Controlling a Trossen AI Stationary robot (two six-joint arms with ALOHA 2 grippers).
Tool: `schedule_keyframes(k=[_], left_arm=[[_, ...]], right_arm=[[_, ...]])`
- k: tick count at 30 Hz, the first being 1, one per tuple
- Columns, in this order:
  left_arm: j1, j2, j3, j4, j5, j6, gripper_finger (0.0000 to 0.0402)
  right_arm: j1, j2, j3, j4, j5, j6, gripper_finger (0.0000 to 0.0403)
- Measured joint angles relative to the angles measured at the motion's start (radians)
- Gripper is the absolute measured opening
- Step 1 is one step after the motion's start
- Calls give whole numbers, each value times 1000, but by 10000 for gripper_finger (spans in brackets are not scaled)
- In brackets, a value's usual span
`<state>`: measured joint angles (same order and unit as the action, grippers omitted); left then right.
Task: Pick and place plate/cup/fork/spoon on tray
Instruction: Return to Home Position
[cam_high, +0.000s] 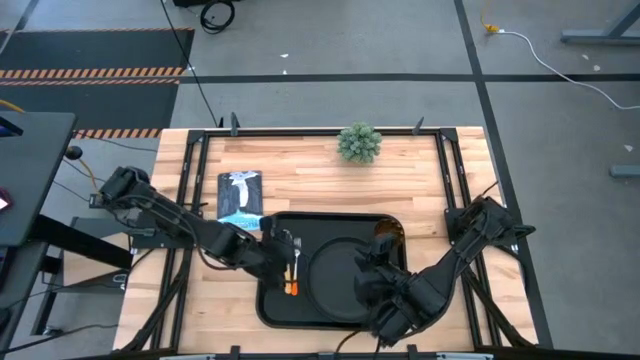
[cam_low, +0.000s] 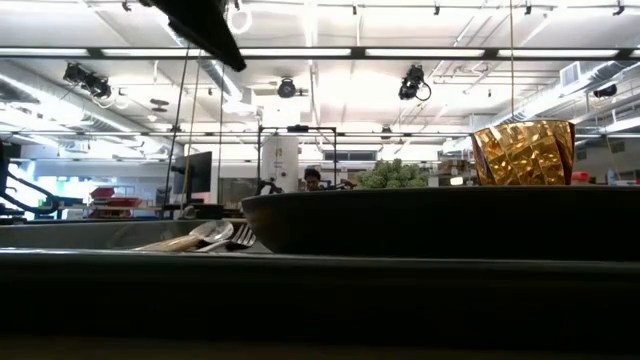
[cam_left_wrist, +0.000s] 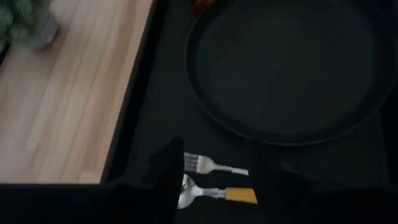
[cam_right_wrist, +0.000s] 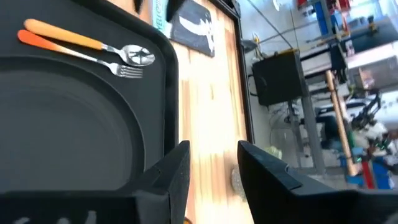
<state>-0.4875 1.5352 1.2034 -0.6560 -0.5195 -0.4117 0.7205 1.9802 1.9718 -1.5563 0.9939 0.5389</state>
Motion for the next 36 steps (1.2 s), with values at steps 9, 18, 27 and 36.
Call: schedule_keyframes(k=[9, 18, 27, 36], left_arm=[[-40, -11, -167, 405, 109, 188, 140], [-19, -174, -326, 550, 85, 245, 84], [-20, -390, -486, 691, 68, 372, 25], [28, -613, -634, 765, 72, 507, 9]], right_arm=[[-13, -221, -359, 352, -30, -13, 124], [-117, -473, -741, 985, -237, -275, 121], [-328, -662, -1065, 1618, -519, -489, 121], [-497, -753, -1143, 1838, -628, -577, 121]])
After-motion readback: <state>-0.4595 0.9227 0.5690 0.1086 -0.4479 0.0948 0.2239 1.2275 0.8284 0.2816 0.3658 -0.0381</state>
